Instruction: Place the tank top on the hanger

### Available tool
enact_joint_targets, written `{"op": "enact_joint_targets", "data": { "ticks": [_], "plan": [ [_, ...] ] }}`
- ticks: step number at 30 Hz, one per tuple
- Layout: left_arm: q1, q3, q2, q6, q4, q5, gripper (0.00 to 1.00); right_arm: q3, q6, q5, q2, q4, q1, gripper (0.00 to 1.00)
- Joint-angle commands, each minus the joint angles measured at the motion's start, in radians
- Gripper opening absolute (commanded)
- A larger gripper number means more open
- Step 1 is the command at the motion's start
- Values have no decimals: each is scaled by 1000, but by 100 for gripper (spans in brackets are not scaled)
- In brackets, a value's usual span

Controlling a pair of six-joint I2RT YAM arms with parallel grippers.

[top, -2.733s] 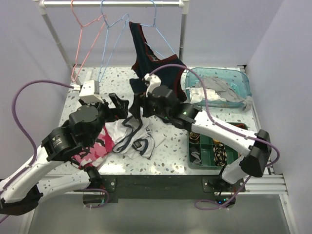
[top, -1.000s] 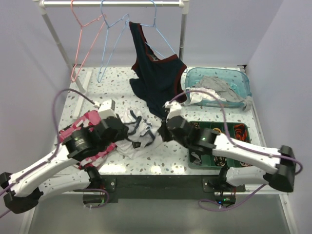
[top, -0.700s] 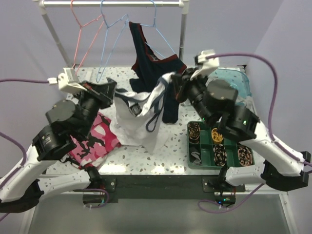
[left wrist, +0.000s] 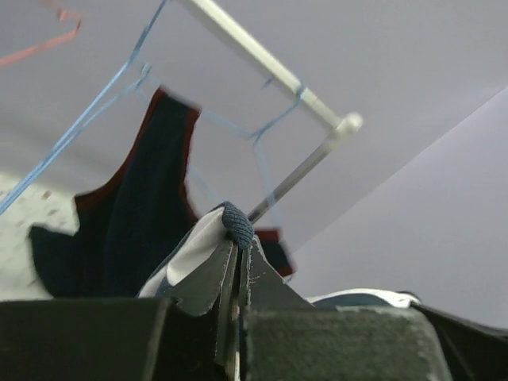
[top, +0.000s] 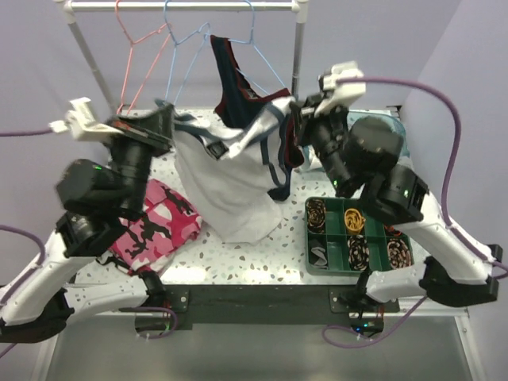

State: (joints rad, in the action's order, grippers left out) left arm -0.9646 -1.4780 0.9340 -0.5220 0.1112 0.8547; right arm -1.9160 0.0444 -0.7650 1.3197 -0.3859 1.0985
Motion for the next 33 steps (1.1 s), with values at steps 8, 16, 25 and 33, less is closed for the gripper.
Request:
{"op": "enact_joint_targets", "data": {
  "ticks": [8,16,25,33],
  "plan": [
    [-3,778,-172,-728,464,-158,0,949,-619,199,-272,-137,-3,0],
    [-5,964,-264,-770,472,-201,19,1128,-689,293,-156,-62,-3,0],
    [-3,791,-256,-184,275,-459,76,1082,-661,305,-146,-84,-3,58],
    [-3,361,-147,184,199,-240,85,1045,-614,305,-180,-91,-3,64]
  ]
}}
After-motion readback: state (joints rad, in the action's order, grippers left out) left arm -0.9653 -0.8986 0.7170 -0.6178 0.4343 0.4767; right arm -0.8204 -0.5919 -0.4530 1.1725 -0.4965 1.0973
